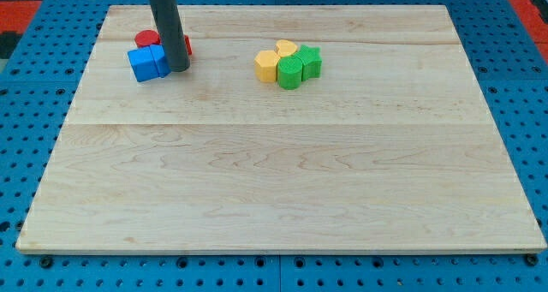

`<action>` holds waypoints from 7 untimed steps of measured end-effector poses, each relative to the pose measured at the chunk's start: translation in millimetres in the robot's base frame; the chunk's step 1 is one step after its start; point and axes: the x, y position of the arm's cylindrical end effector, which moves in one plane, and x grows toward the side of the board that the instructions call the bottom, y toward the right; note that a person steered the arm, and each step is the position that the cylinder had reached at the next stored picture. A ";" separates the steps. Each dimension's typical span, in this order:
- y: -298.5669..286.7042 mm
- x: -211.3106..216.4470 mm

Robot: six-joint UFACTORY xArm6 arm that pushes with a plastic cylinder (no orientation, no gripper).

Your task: Separate the blue cube from the blue triangle

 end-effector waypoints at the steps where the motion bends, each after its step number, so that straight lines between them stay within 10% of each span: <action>1: 13.5 -19.7; 7: 13.0 -26.4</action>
